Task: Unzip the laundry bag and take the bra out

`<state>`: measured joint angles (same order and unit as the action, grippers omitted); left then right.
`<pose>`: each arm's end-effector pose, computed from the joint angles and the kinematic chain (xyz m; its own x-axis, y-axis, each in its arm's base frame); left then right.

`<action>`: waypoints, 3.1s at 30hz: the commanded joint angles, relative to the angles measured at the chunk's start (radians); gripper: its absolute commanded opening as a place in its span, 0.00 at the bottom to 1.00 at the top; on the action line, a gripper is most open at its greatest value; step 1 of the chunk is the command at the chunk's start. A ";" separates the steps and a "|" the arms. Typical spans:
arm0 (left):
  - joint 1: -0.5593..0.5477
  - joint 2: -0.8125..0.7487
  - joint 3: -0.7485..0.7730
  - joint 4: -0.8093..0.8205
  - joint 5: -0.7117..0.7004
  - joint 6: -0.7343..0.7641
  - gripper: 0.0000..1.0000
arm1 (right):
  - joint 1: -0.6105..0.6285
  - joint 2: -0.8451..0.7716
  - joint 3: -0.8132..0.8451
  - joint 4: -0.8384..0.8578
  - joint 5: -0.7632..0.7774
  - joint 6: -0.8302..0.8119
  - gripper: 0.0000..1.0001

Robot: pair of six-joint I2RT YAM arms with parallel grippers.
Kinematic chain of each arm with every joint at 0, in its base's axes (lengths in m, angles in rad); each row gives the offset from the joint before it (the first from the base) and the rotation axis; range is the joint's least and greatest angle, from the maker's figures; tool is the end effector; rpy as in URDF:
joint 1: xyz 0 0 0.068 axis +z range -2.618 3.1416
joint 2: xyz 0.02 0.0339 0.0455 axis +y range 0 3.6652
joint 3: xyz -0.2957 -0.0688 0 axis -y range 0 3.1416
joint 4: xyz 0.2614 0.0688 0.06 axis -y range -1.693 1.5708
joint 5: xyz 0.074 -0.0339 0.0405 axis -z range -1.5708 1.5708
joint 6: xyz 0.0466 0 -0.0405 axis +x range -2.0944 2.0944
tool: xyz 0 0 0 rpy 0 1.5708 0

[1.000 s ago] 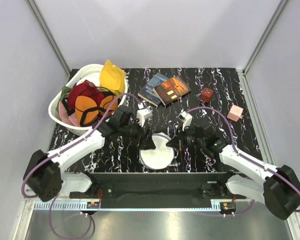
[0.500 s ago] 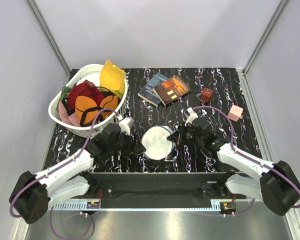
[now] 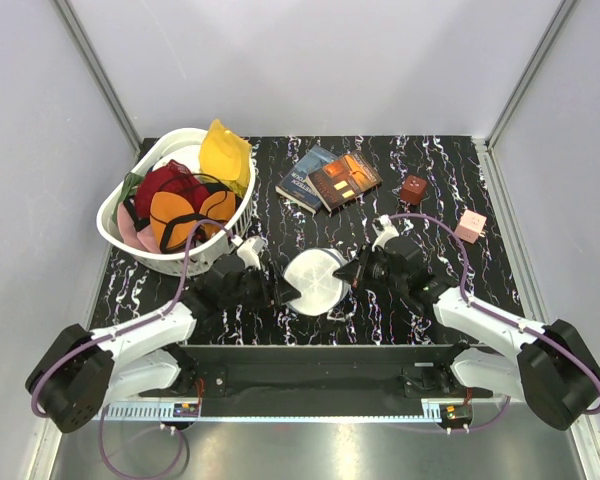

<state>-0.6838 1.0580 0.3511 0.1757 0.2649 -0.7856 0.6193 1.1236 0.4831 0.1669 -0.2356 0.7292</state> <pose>0.1591 -0.1454 0.1867 -0.8326 -0.2020 -0.5157 0.2770 0.6544 -0.7036 0.1922 0.1503 0.2176 -0.7657 0.2498 -0.5927 -0.2996 0.6769 0.6723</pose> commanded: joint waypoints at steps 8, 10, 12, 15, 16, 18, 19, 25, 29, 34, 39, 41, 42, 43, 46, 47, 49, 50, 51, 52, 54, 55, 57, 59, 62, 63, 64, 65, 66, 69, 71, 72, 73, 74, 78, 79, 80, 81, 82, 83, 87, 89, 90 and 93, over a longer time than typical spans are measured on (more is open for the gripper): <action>-0.020 0.048 0.009 0.084 -0.064 -0.033 0.65 | 0.007 -0.033 -0.008 0.046 0.033 0.022 0.00; -0.026 0.053 0.011 0.093 -0.070 -0.040 0.59 | 0.007 -0.031 -0.008 0.048 0.032 0.024 0.00; -0.031 0.063 0.008 0.108 -0.073 -0.053 0.43 | 0.007 -0.030 -0.006 0.051 0.028 0.022 0.00; -0.039 0.072 0.005 0.156 -0.070 -0.078 0.14 | 0.007 -0.024 -0.008 0.049 0.027 0.019 0.00; -0.039 0.071 0.006 0.163 -0.073 -0.083 0.08 | 0.007 -0.022 -0.006 0.049 0.022 0.019 0.00; -0.039 0.057 0.012 0.162 -0.079 -0.095 0.00 | 0.007 -0.018 -0.002 0.039 0.022 0.012 0.00; -0.039 0.048 0.018 0.159 -0.084 -0.099 0.00 | 0.007 -0.015 0.000 0.031 0.027 0.007 0.00; -0.039 -0.093 0.054 0.039 -0.147 -0.135 0.00 | 0.007 -0.033 0.072 -0.143 0.105 -0.079 0.64; -0.026 -0.133 0.075 -0.022 -0.165 -0.170 0.00 | 0.007 -0.106 0.074 -0.208 0.125 -0.091 0.72; 0.001 -0.099 0.072 0.005 -0.130 -0.231 0.00 | 0.007 -0.246 0.009 -0.204 0.102 -0.094 0.72; 0.016 -0.081 0.057 0.074 -0.122 -0.302 0.00 | 0.033 -0.277 -0.006 -0.178 0.036 -0.134 0.66; 0.018 -0.082 0.057 0.088 -0.121 -0.326 0.00 | 0.052 -0.249 -0.008 -0.176 0.038 -0.154 0.63; 0.018 -0.087 0.058 0.096 -0.124 -0.331 0.00 | 0.078 -0.210 -0.009 -0.144 0.050 -0.155 0.62; 0.018 -0.089 0.060 0.093 -0.125 -0.336 0.00 | 0.091 -0.190 -0.014 -0.121 0.058 -0.154 0.61; 0.023 -0.099 0.078 0.053 -0.141 -0.323 0.00 | 0.132 -0.125 -0.040 -0.040 0.081 -0.139 0.56; 0.026 -0.104 0.081 0.042 -0.147 -0.319 0.00 | 0.141 -0.101 -0.043 -0.020 0.088 -0.137 0.54; 0.033 -0.116 0.075 0.035 -0.144 -0.320 0.00 | 0.169 -0.076 -0.038 0.013 0.097 -0.145 0.53; 0.039 -0.122 0.069 0.034 -0.144 -0.323 0.00 | 0.181 -0.052 -0.032 0.014 0.114 -0.149 0.52; 0.043 -0.125 0.068 0.034 -0.141 -0.323 0.00 | 0.194 -0.038 -0.018 0.014 0.123 -0.163 0.52; 0.044 -0.131 0.069 0.033 -0.139 -0.323 0.00 | 0.210 -0.027 -0.011 0.011 0.134 -0.171 0.52; 0.046 -0.136 0.071 0.030 -0.135 -0.323 0.00 | 0.226 0.007 0.005 0.005 0.176 -0.185 0.52; 0.044 -0.138 0.071 0.031 -0.133 -0.323 0.00 | 0.235 0.014 0.009 0.006 0.188 -0.191 0.52; 0.046 -0.141 0.074 0.025 -0.127 -0.320 0.00 | 0.243 0.031 0.017 0.008 0.217 -0.204 0.52; 0.046 -0.145 0.071 0.024 -0.125 -0.319 0.00 | 0.252 0.033 0.020 0.011 0.229 -0.214 0.50; 0.047 -0.153 0.072 0.010 -0.128 -0.311 0.00 | 0.263 0.012 0.022 0.014 0.263 -0.234 0.49; 0.047 -0.154 0.071 0.007 -0.127 -0.310 0.00 | 0.263 0.005 0.020 0.017 0.266 -0.247 0.48; 0.047 -0.156 0.069 0.007 -0.127 -0.310 0.00 | 0.264 -0.002 0.020 0.017 0.269 -0.254 0.47; 0.049 -0.159 0.069 0.007 -0.127 -0.310 0.00 | 0.264 -0.014 0.018 0.019 0.278 -0.263 0.46; 0.049 -0.159 0.068 0.007 -0.121 -0.308 0.00 | 0.266 -0.019 0.018 0.017 0.282 -0.278 0.45; 0.049 -0.164 0.072 0.005 -0.115 -0.307 0.00 | 0.264 -0.027 0.017 0.017 0.291 -0.312 0.42; 0.050 -0.168 0.072 0.002 -0.113 -0.304 0.00 | 0.266 -0.019 0.015 0.017 0.289 -0.327 0.41; 0.050 -0.168 0.075 -0.002 -0.113 -0.302 0.00 | 0.264 -0.016 0.015 0.020 0.288 -0.339 0.38; 0.050 -0.170 0.077 -0.005 -0.113 -0.299 0.00 | 0.264 -0.013 0.017 0.025 0.286 -0.343 0.37; 0.050 -0.170 0.078 -0.007 -0.110 -0.297 0.00 | 0.264 -0.005 0.015 0.029 0.282 -0.346 0.35; 0.050 -0.170 0.080 -0.002 -0.098 -0.297 0.00 | 0.264 0.021 0.017 0.054 0.263 -0.356 0.27; 0.050 -0.168 0.081 -0.002 -0.095 -0.296 0.00 | 0.264 0.024 0.015 0.057 0.263 -0.356 0.23; 0.050 -0.168 0.081 -0.004 -0.095 -0.294 0.00 | 0.264 0.028 0.015 0.060 0.263 -0.355 0.20; 0.050 -0.167 0.081 -0.002 -0.096 -0.293 0.00 | 0.264 0.028 0.012 0.066 0.265 -0.352 0.17; 0.053 -0.167 0.080 -0.004 -0.096 -0.288 0.00 | 0.266 0.027 0.012 0.065 0.265 -0.350 0.11; 0.059 -0.162 0.081 -0.005 -0.096 -0.285 0.00 | 0.264 0.021 0.011 0.063 0.265 -0.349 0.07; 0.104 -0.127 0.097 -0.005 -0.067 -0.258 0.00 | 0.264 -0.005 0.005 0.034 0.259 -0.334 0.00; 0.133 -0.102 0.112 0.014 -0.043 -0.239 0.00 | 0.266 -0.022 0.000 0.023 0.256 -0.323 0.00; 0.136 -0.075 0.123 0.018 -0.026 -0.227 0.00 | 0.266 -0.027 -0.003 0.011 0.256 -0.304 0.00; 0.136 -0.029 0.183 -0.008 0.005 -0.143 0.43 | 0.270 -0.042 -0.005 -0.001 0.249 -0.261 0.00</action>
<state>-0.5583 0.9813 0.4297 0.1341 0.2031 -1.0321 0.8772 1.1179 0.4667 0.1696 0.0147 0.4175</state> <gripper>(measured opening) 0.057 0.011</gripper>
